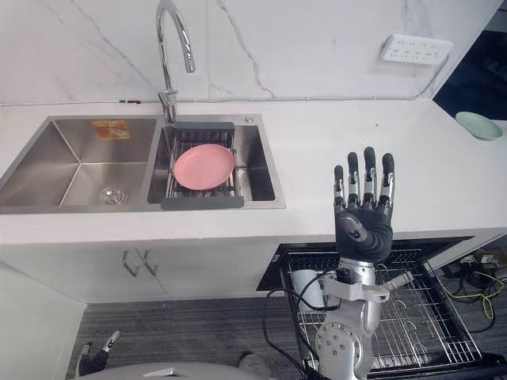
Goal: Walk over to the sink, pick up the cup, carry it to the dishwasher, place the cup inside the dishwasher, then close the dishwasher door
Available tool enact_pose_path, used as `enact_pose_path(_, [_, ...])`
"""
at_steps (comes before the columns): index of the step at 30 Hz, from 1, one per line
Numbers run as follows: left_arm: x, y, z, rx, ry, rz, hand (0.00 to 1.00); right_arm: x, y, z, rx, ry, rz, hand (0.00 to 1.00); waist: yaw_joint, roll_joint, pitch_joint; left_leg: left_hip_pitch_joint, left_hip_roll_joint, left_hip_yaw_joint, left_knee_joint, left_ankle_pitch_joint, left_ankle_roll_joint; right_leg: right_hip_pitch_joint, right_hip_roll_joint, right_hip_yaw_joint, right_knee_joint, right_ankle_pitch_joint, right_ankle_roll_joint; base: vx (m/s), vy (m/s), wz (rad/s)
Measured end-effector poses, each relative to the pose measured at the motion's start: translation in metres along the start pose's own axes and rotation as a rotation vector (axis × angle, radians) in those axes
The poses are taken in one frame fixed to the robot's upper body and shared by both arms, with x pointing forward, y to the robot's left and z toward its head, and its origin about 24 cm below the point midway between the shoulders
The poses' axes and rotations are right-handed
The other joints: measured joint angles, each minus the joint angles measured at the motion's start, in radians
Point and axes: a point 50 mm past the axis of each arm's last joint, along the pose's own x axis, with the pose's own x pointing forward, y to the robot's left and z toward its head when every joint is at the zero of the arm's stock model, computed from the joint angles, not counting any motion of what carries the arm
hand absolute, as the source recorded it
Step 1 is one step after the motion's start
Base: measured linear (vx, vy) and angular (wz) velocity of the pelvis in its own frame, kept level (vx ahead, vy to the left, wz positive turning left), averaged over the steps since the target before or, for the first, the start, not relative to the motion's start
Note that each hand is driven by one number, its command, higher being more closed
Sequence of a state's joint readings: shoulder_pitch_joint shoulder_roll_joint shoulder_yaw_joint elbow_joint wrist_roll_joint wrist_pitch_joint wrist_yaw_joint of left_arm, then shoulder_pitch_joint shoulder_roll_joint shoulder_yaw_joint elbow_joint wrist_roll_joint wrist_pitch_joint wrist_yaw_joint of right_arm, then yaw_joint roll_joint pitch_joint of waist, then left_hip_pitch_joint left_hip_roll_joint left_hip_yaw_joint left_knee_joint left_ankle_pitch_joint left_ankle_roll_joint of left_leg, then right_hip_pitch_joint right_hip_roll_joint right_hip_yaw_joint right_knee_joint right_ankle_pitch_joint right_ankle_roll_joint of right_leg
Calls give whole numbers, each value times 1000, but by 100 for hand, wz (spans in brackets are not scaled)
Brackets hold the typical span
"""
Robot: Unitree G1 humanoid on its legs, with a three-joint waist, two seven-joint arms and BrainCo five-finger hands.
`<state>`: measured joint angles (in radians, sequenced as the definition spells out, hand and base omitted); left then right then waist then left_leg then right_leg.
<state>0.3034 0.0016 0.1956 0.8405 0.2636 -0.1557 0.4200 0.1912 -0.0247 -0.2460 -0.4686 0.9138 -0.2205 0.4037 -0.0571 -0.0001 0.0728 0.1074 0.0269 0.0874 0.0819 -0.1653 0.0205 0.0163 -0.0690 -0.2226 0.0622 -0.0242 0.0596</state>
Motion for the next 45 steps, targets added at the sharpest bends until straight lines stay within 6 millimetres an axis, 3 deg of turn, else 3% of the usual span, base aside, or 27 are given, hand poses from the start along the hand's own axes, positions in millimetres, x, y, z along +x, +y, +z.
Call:
enact_pose_path(9, [5,5,5,27,-26,6,0,2,9,-3,19,-7,13,0,17,-35,-9,18,-15,52,-15,-4,-3,38,2,50,-100,49,11,33,32,-14])
enact_pose_path(14, [4,6,-2,69,-7,14,0,0,3,-6,14,10,-8,0,11,-27,-4,41,-5,83,-9,-19,-9,46,21,88,-98,46,7,-15,-13,-22])
enact_pose_path(16, [-2,3,-13,87,37,12,0,-5,0,-10,24,33,-29,0,15,9,21,14,54,112,132,-124,-42,53,58,108,-38,-13,-9,-67,-79,-37])
enact_pose_path(18, [-4,5,-18,84,57,23,0,-11,1,-7,17,35,-42,0,11,16,24,-39,99,134,290,-166,-72,46,73,108,11,-54,-24,-11,-74,0])
enact_pose_path(20, [-1,13,-19,47,73,63,0,-10,1,-6,11,29,-39,0,10,-5,25,-145,124,140,503,-135,-111,43,59,114,32,-68,-45,33,-53,6])
enact_pose_path(21, [-2,13,-21,28,94,73,0,-7,2,-6,11,20,-27,0,24,-23,27,-168,120,143,525,-147,-99,48,47,127,32,-68,-45,43,22,-19])
enact_pose_path(23, [-5,10,-24,29,107,64,0,2,3,-3,2,-17,-1,0,30,-10,34,-207,82,127,398,-156,-90,63,2,140,25,-73,-36,57,85,-20])
enact_pose_path(25, [-11,5,-30,36,120,53,0,5,4,-3,-2,-13,21,0,38,11,39,-207,52,93,226,-53,-78,74,-27,167,21,-84,-18,122,192,-36])
enact_pose_path(26, [-17,3,-37,30,144,50,0,4,5,-4,-2,0,27,0,50,22,36,-180,27,88,187,14,-53,93,-35,208,1,-92,-5,137,192,-51])
enact_pose_path(28, [-20,3,-41,31,155,51,0,6,11,-5,13,-3,50,0,51,21,30,-180,8,103,195,17,-18,95,-48,244,-16,-88,5,207,245,-51])
enact_pose_path(31, [-15,10,-36,32,131,86,0,9,23,-6,46,-15,98,0,54,-12,24,-174,-9,151,198,4,17,81,-73,269,-18,-75,31,222,158,-33])
enact_pose_path(33, [-11,12,-27,17,95,97,0,10,27,-3,46,-39,108,0,53,-23,17,-161,-19,158,192,-6,24,85,-83,267,-22,-61,52,181,91,-13])
enact_pose_path(39, [7,6,9,15,-26,75,0,16,27,-6,20,-45,117,0,45,-32,-2,-115,-37,129,149,-20,34,64,-85,234,72,-58,56,101,67,5])
enact_pose_path(42, [7,4,8,52,-30,54,0,26,28,-15,11,-32,140,0,33,-20,6,-68,-27,135,118,-14,40,-13,-83,201,257,-68,58,20,62,-8])
enact_pose_path(45, [9,10,6,96,-42,50,0,24,24,-27,-2,21,130,0,27,-42,-12,-72,-39,133,118,-13,39,-14,-98,157,251,-89,29,16,28,-4])
